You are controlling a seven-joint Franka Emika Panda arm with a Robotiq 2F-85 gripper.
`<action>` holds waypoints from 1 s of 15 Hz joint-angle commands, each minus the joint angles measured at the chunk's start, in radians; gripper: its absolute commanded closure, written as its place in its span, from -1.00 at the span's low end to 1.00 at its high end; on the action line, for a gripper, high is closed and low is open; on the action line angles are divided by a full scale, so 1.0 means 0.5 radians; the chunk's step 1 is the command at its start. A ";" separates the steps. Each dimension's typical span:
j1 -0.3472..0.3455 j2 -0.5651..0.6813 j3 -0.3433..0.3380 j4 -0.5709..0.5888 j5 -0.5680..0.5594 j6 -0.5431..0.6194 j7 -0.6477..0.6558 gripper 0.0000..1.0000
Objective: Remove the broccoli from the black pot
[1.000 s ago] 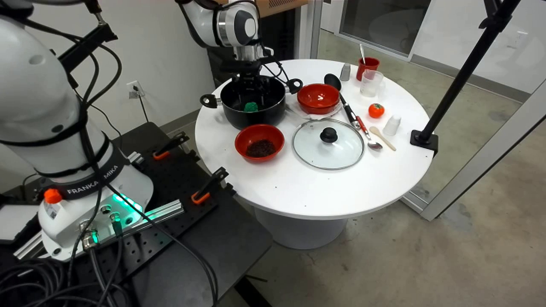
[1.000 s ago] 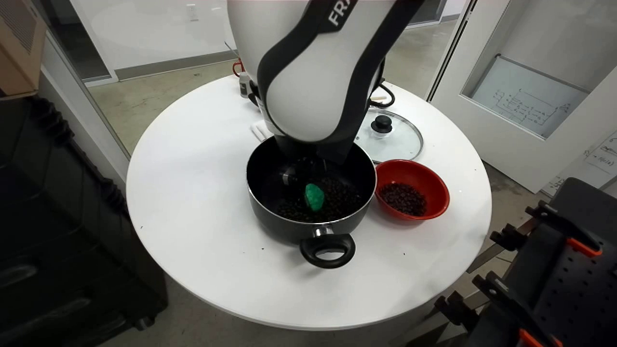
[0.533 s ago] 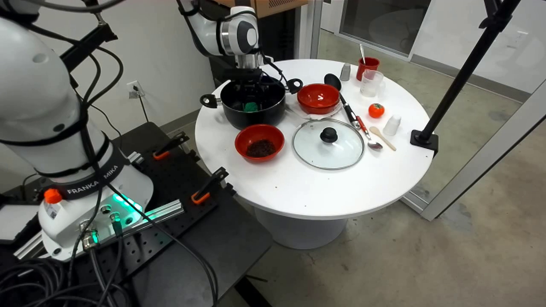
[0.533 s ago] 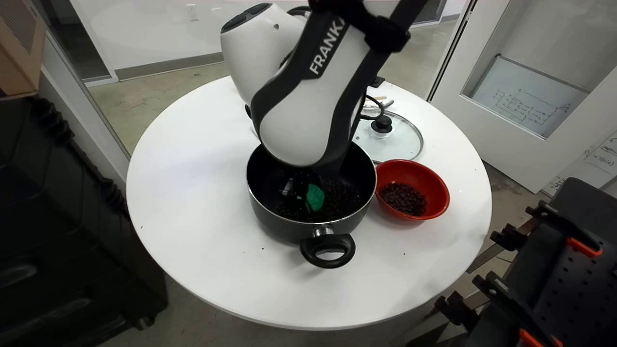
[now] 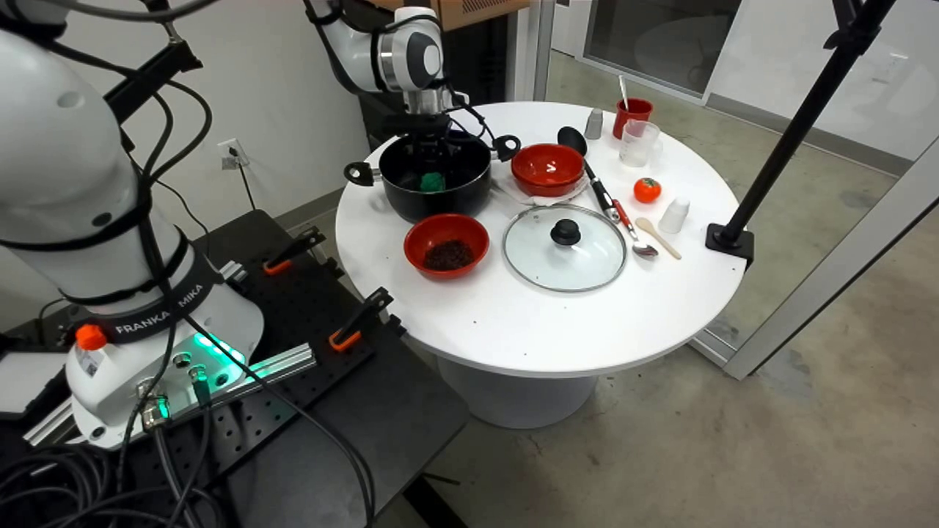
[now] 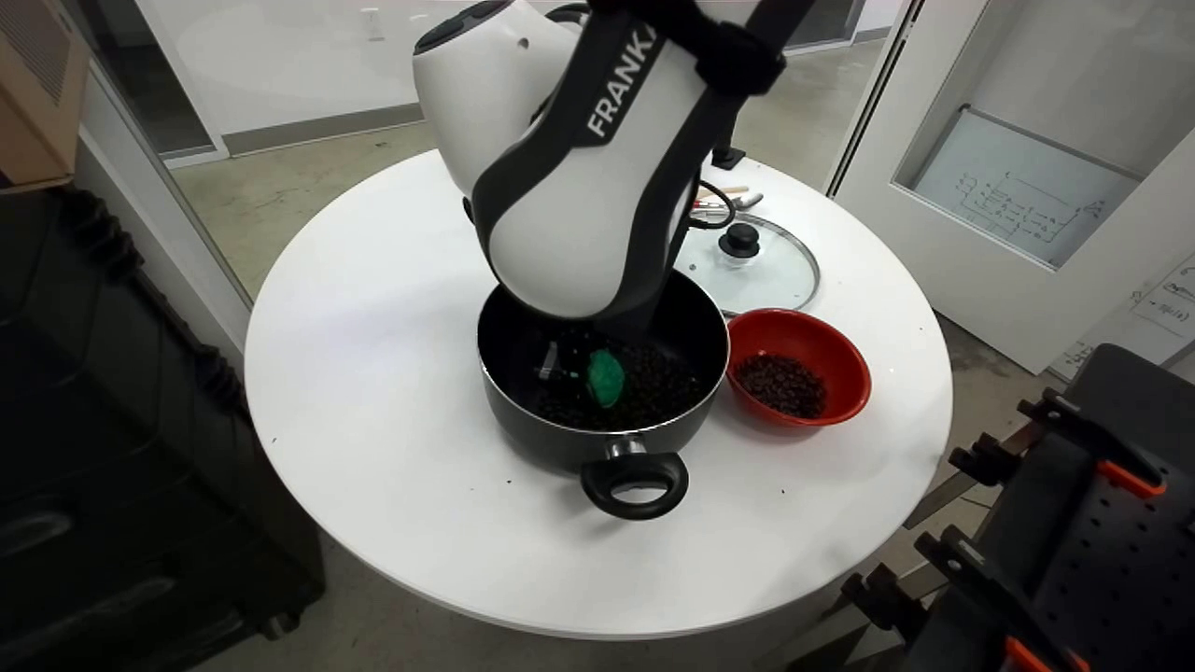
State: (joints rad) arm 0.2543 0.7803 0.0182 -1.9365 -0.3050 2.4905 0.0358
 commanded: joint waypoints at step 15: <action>-0.359 -0.883 0.103 -0.180 0.432 -0.361 -0.184 0.55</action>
State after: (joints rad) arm 0.1172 0.3995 0.0780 -2.0094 -0.1428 2.3324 -0.0431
